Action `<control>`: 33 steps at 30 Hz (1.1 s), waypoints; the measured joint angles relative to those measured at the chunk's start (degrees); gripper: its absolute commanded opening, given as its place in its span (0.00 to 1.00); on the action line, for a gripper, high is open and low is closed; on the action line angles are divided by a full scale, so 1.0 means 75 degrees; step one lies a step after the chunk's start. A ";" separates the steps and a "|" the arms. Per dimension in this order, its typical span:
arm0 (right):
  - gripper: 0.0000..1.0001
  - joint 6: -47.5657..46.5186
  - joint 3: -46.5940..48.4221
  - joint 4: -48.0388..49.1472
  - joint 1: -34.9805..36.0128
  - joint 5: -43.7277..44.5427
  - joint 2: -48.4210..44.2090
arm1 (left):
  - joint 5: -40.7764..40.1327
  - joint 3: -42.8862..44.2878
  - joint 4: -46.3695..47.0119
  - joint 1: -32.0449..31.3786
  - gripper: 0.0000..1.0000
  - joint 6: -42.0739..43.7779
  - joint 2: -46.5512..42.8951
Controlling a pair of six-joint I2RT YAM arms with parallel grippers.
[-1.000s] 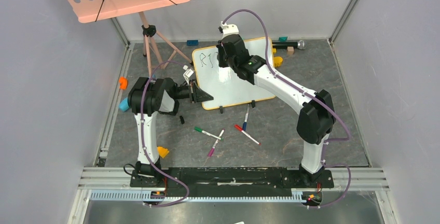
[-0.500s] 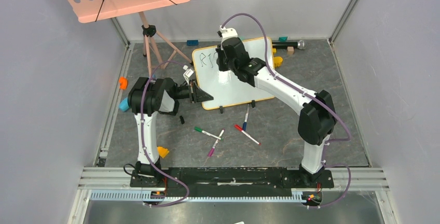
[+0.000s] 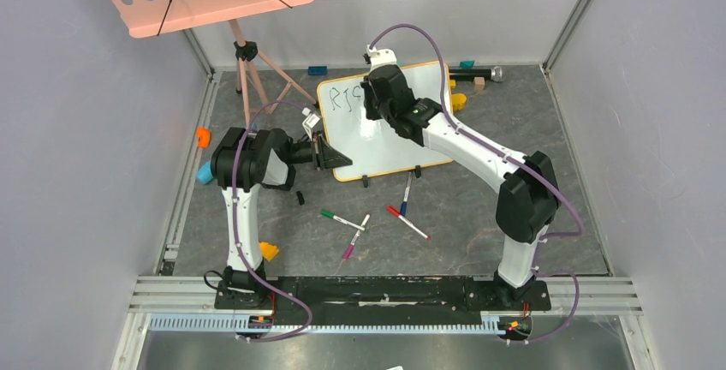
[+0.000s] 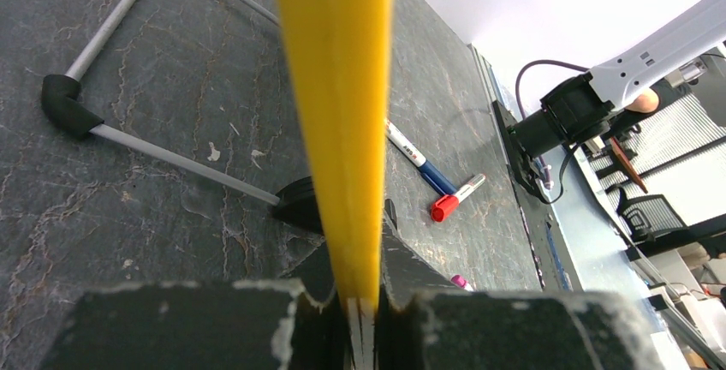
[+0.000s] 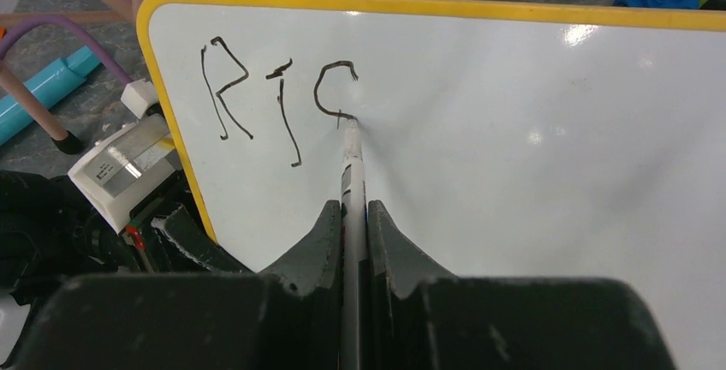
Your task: Write a sentence on the whiteboard
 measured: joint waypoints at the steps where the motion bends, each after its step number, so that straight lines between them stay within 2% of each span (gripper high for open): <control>1: 0.00 -0.0012 -0.0026 -0.0003 0.0000 0.0012 -0.0015 | 0.0000 0.0000 0.0000 0.0000 0.02 -0.0003 0.0000; 14: 0.00 -0.0105 -0.0411 -0.0052 0.0000 -0.0090 -0.0213 | 0.0000 0.0000 -0.0003 0.0000 0.02 -0.0003 0.0000; 33: 0.00 -0.0119 -0.0268 -0.0026 -0.0102 -0.1268 -0.0149 | 0.0015 0.0000 0.0023 -0.0003 0.02 0.0003 0.0000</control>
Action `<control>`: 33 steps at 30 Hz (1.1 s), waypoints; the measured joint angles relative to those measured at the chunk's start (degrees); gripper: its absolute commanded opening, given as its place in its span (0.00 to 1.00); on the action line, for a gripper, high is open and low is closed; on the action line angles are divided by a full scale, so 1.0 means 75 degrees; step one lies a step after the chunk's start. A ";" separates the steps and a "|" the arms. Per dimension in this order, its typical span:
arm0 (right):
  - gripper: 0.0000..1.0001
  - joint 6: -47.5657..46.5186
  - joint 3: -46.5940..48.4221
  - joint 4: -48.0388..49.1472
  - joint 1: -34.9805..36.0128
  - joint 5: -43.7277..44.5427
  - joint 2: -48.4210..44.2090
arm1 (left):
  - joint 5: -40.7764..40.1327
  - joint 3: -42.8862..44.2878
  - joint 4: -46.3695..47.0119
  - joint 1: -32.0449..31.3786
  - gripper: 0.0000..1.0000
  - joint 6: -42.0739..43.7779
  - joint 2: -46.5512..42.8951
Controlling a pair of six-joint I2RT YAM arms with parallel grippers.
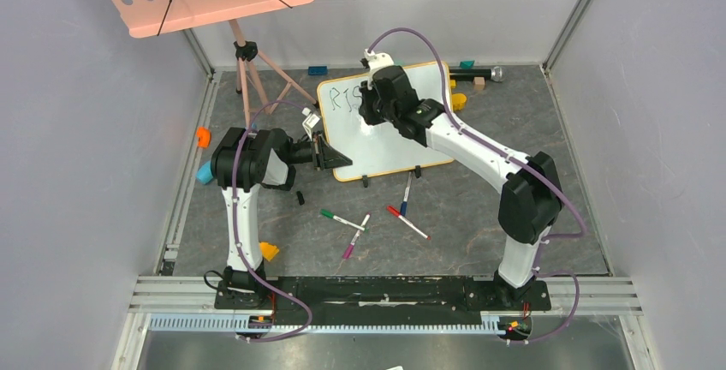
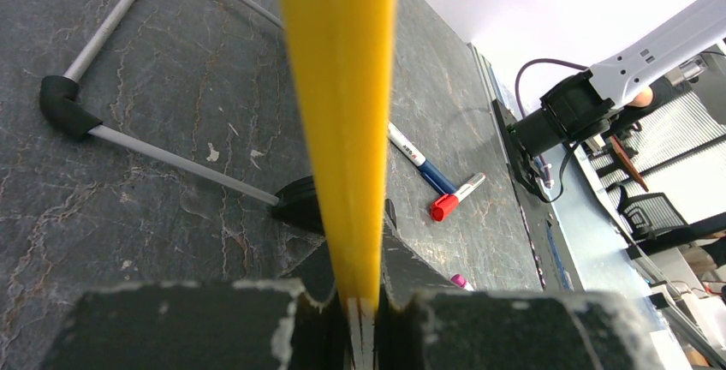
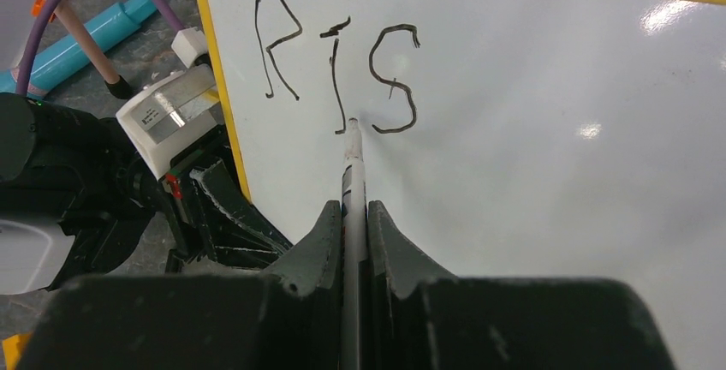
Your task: Write a sentence on the whiteboard
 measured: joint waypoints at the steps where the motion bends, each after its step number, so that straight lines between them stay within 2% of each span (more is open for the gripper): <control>1: 0.00 0.0000 0.0000 -0.0003 -0.0009 -0.0035 -0.0009 | 0.0003 0.0000 0.0000 0.0000 0.02 0.0000 0.0000; 12: 0.00 0.0026 0.0000 0.0003 -0.0289 0.0076 -0.0440 | 0.0003 0.0000 0.0000 0.0000 0.02 0.0000 0.0000; 33: 0.00 0.0020 0.0006 -0.0085 -0.0370 0.0641 -0.0280 | 0.0003 0.0000 0.0003 0.0000 0.02 0.0000 0.0000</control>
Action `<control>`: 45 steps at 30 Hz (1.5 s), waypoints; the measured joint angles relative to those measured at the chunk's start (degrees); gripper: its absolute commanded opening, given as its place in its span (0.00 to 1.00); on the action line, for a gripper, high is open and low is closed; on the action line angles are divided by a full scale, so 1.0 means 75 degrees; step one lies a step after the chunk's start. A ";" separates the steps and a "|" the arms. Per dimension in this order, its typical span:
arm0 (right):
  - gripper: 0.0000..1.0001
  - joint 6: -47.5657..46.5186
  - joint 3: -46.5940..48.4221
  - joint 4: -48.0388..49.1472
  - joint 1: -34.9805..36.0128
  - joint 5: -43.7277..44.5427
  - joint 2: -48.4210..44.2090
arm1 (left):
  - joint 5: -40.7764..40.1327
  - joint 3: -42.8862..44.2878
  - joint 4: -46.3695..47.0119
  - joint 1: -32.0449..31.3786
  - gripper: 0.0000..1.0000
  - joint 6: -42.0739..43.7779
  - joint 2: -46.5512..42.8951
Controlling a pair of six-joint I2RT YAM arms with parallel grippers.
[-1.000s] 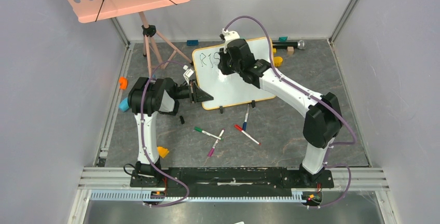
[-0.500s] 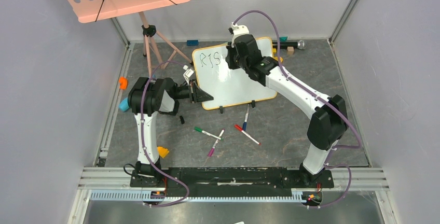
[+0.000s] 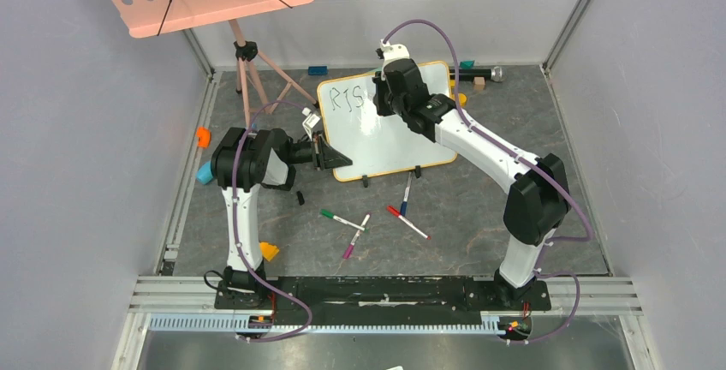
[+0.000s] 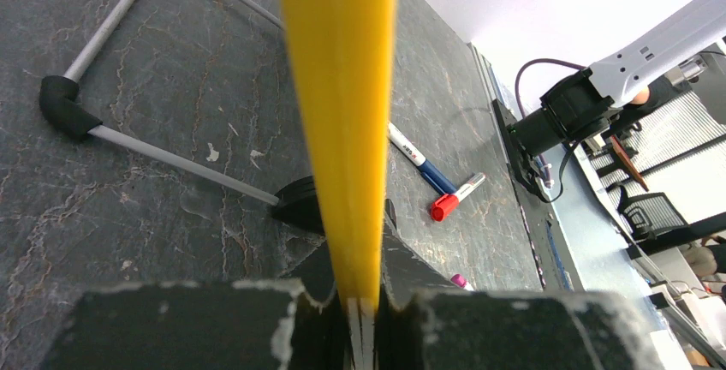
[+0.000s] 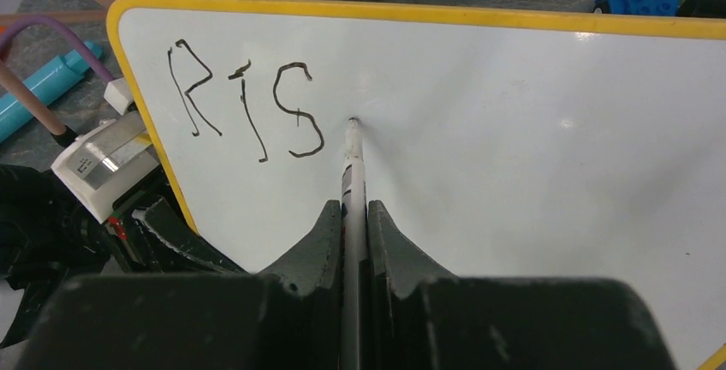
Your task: Write a sentence on the whiteboard
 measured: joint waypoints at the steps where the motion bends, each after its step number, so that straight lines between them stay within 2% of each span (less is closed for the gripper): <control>1: 0.00 0.0000 0.0000 -0.0003 0.0000 0.0029 0.0032 | 0.0003 0.0000 0.0000 0.0000 0.02 0.0000 0.0000; 30: 0.00 0.0064 0.0003 -0.0070 -0.0154 0.0297 0.0017 | -0.0009 0.0000 -0.0012 0.0000 0.02 -0.0006 0.0000; 45: 0.00 0.0061 0.0443 -0.0146 -0.0210 0.0073 0.0259 | -0.0015 0.0000 -0.0017 0.0000 0.02 -0.0009 0.0000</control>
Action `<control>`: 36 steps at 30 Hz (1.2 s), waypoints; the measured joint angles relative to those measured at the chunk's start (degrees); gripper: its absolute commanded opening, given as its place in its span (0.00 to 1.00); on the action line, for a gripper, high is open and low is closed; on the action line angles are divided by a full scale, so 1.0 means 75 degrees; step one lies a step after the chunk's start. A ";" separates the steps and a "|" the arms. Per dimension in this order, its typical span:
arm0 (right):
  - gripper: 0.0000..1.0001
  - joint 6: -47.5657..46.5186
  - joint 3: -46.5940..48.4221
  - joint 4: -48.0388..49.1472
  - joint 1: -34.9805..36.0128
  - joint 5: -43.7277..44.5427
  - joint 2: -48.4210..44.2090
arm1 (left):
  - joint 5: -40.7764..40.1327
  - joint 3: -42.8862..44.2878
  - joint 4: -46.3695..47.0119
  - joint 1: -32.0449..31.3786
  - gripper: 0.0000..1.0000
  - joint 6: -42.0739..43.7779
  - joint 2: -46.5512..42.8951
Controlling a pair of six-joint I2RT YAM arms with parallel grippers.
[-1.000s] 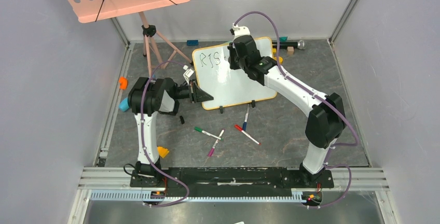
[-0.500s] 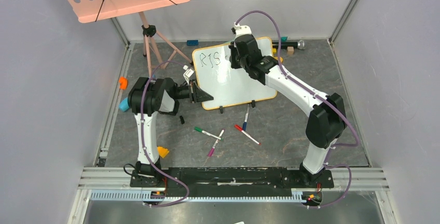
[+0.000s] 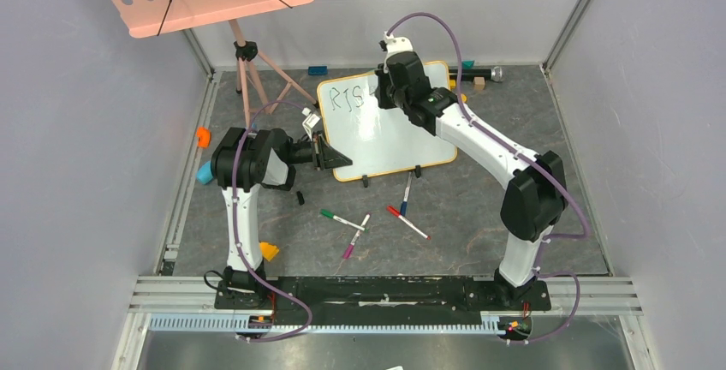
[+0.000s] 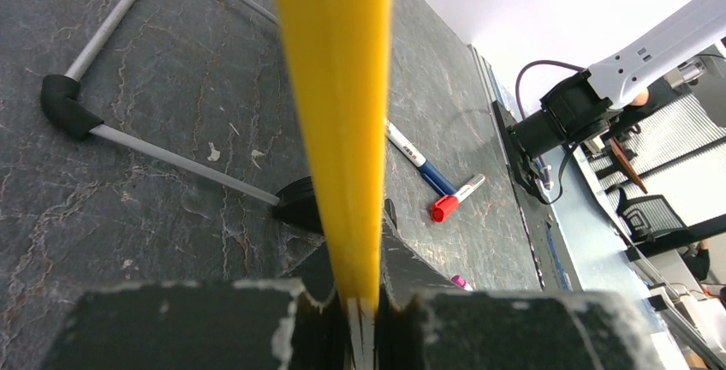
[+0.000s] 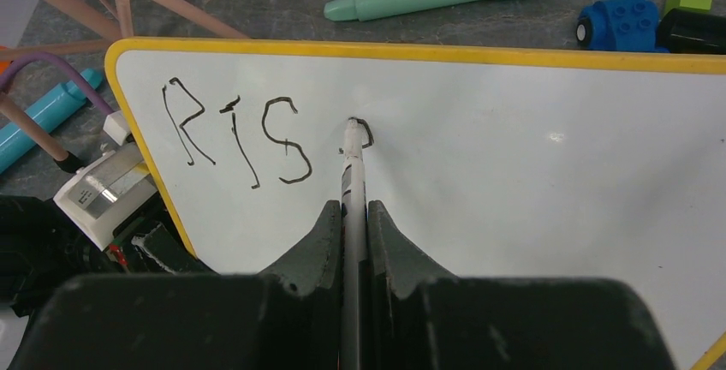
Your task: Write a sentence on the whiteboard
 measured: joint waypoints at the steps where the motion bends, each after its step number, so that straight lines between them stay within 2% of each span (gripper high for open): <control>1: 0.00 0.0000 0.0020 0.0003 -0.0003 -0.0047 0.0015 | -0.0003 -0.0003 -0.0003 0.0000 0.02 -0.0003 0.0000; 10: 0.00 -0.0003 0.0015 0.0012 -0.0006 -0.0350 0.0035 | 0.0000 0.0000 0.0003 0.0000 0.02 0.0000 0.0000; 20: 0.00 0.0000 -0.0641 0.0175 -0.0003 -0.0653 -0.0204 | -0.0026 -0.0003 -0.0015 0.0000 0.02 -0.0029 0.0000; 36: 0.00 -0.0026 -0.0991 -0.0029 -0.0006 -0.0286 -0.0507 | 0.0000 0.0000 0.0012 0.0000 0.02 -0.0023 0.0000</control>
